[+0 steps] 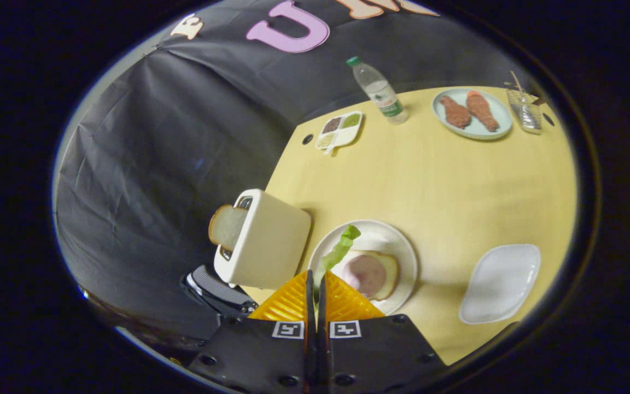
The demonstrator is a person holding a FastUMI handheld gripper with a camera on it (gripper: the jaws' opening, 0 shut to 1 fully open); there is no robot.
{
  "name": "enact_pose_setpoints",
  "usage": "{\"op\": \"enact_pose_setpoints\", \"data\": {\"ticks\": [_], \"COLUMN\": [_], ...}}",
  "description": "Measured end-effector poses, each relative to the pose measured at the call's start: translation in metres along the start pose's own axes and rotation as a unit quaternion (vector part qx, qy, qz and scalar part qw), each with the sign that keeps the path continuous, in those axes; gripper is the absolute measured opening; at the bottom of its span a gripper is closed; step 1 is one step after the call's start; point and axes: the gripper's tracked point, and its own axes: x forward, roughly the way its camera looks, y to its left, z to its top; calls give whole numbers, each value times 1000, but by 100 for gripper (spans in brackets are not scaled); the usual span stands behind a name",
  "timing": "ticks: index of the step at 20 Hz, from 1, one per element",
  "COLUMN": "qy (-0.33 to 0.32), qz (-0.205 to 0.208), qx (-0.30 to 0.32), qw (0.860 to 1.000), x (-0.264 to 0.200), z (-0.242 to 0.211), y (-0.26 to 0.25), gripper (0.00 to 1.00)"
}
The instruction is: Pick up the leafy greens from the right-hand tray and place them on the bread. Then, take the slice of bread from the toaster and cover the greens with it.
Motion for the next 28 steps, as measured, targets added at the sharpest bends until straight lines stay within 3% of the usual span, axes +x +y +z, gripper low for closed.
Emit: {"op": "enact_pose_setpoints", "data": {"ticks": [2,5,12,21,28], "qy": [21,45,78,89,74], "qz": [13,-11,-183,-218,-215], "qx": [-6,-20,-69,-101,-109], "qw": [1000,999,978,967,968], "x": [13,32,49,56,41], "z": [-10,-24,-37,-44,-38], "y": [14,2,-96,-112,-109], "gripper": [3,4,4,6,73]}}
